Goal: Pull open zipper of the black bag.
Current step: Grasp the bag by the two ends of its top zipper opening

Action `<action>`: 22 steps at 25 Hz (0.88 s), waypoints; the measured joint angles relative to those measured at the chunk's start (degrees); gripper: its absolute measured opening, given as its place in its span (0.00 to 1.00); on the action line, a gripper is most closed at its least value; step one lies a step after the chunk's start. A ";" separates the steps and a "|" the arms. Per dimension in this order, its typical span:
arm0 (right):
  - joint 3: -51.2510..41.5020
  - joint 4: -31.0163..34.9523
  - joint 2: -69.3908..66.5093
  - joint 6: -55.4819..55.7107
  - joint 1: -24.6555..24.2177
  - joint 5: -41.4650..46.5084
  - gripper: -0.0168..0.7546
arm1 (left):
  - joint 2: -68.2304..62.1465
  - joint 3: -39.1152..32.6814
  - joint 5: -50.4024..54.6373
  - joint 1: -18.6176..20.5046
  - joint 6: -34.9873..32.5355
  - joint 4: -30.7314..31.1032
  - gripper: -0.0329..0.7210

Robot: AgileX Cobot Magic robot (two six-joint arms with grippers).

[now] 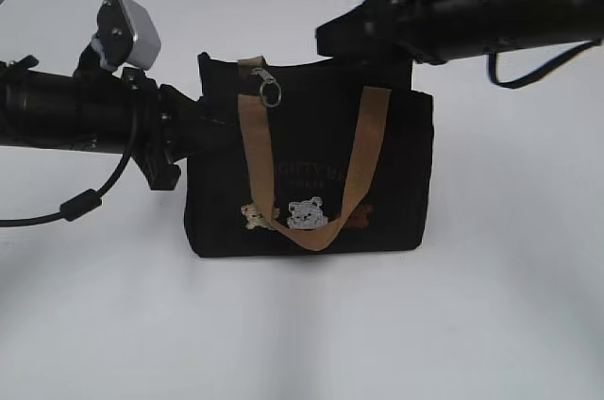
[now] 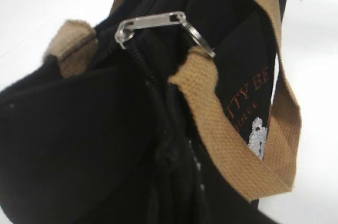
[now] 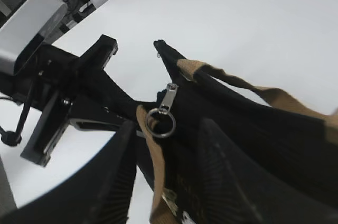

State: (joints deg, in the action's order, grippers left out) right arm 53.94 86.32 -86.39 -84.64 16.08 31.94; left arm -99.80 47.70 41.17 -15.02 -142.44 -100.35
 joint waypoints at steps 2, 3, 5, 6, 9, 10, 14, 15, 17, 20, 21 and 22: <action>4.35 0.04 -5.38 5.03 1.77 0.39 0.42 | 0.00 0.00 0.00 0.00 0.00 0.00 0.12; 6.22 0.04 -7.84 7.03 2.27 0.80 0.42 | 0.00 0.00 0.05 0.00 0.00 0.00 0.12; 9.05 0.04 -11.56 11.00 3.16 1.88 0.42 | 0.00 0.00 0.05 0.00 0.00 0.00 0.12; 10.18 0.04 -13.12 12.27 3.48 2.02 0.42 | 0.00 0.00 0.05 0.00 0.00 0.00 0.12; 12.03 0.04 -16.01 14.59 4.22 2.19 0.42 | 0.00 0.00 0.05 0.00 0.00 0.00 0.12; 12.15 0.04 -16.57 15.27 4.42 2.19 0.42 | 0.00 0.00 0.05 0.00 0.00 0.00 0.12; 12.43 0.04 -17.58 18.14 5.37 2.38 0.42 | 0.00 0.00 0.05 0.00 0.06 -0.05 0.12; 12.51 0.04 -17.72 18.73 5.49 2.44 0.42 | 0.00 0.00 0.05 0.00 0.06 -0.05 0.12; 12.51 0.04 -18.02 19.28 5.55 2.44 0.42 | 0.00 0.00 0.05 0.00 0.06 -0.05 0.12; 12.57 1.15 -18.57 19.45 5.55 2.38 0.42 | 0.00 0.00 0.00 0.00 0.10 -0.05 0.12; 12.62 1.71 -18.96 19.45 5.55 2.38 0.42 | 0.00 0.00 -0.05 0.00 0.10 -0.05 0.12; 12.62 2.62 -19.26 19.45 5.55 2.38 0.42 | 0.00 0.00 -0.11 0.00 0.12 -0.05 0.12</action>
State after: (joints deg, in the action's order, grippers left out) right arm 66.56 88.93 -105.65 -65.19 21.64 34.32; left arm -99.80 47.70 41.06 -15.02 -142.33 -100.41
